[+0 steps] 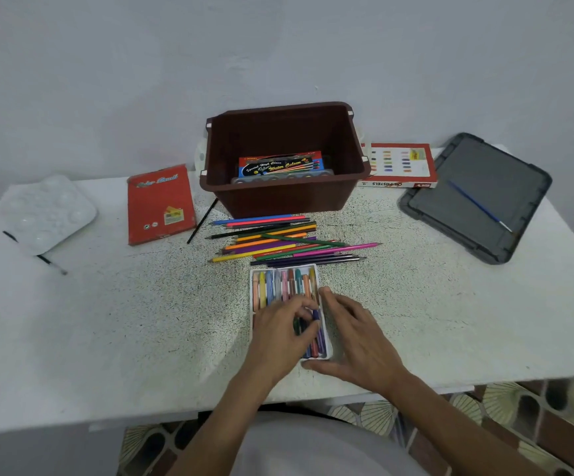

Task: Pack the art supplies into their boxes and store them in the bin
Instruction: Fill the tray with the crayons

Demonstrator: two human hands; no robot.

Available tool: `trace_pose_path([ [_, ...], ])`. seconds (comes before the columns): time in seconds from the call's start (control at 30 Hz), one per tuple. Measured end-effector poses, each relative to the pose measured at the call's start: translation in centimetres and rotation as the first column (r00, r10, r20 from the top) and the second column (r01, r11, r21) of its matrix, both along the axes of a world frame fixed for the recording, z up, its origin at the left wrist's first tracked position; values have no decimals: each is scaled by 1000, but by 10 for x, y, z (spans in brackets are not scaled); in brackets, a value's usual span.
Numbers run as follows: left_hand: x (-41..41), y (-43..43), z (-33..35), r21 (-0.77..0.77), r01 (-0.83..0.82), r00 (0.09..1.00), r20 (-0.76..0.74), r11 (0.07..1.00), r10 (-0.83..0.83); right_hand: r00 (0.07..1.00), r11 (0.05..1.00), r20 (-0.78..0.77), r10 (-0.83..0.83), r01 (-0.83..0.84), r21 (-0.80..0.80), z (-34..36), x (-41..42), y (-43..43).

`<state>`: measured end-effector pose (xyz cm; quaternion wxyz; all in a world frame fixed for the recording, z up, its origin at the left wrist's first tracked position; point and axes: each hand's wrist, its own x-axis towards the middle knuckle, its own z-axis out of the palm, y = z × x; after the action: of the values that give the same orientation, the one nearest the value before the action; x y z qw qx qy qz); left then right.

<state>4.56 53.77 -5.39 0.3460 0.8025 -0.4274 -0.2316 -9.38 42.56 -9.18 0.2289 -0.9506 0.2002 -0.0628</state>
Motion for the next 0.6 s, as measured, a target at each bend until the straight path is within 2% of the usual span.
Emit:
trace_pose_path([
  [0.1, 1, -1, -9, 39, 36, 988, 149, 999, -42, 1000, 1000, 6, -2, 2, -4, -1, -1, -1],
  [0.23, 3, -2, -17, 29, 28, 972, 233, 999, -34, 1000, 1000, 14, 1, -1, -9, -1, -1, -1],
  [0.43, 16, -3, -27, 150, -62, 914, 405, 987, -4, 1000, 1000, 26, 4, -3, -19, -3, -1, -1],
  [0.6, 23, -2, -32, 249, -80, 907, 419, 965, -33, 1000, 1000, 27, 0, 0, -18, -5, -2, -1],
])
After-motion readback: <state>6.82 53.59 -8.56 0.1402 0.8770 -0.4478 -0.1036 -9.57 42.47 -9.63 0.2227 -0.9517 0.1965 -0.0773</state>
